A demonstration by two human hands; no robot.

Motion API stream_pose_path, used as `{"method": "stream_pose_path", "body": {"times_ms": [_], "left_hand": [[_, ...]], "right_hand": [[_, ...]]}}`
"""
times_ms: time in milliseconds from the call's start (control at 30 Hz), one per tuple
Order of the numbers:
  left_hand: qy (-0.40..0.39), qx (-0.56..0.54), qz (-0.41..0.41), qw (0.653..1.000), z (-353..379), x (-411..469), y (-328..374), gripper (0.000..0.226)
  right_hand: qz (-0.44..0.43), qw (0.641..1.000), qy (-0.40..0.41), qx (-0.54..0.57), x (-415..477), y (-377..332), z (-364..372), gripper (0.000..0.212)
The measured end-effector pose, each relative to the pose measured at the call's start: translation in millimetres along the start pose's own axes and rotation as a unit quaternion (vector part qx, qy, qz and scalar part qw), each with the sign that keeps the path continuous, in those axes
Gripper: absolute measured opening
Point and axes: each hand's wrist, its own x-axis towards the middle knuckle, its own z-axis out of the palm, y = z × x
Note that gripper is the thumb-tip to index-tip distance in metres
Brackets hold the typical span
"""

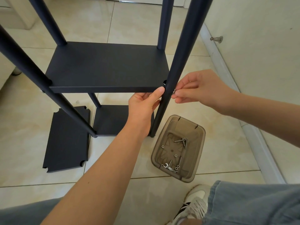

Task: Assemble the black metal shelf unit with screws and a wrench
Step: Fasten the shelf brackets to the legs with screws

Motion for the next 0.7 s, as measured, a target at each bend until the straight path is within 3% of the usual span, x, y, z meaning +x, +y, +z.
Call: {"method": "stream_pose_path", "body": {"times_ms": [200,700], "left_hand": [[0.008,0.005,-0.005,1.0,-0.9,1.3,-1.5,0.014],[0.013,0.016,-0.01,1.0,-6.7,2.3,-2.9,0.011]], "right_hand": [[-0.104,0.975,0.031,-0.195,2.1,-2.6,3.9,0.044],[-0.126,0.969,0.014,-0.211,1.5,4.0,8.4,0.034]]}}
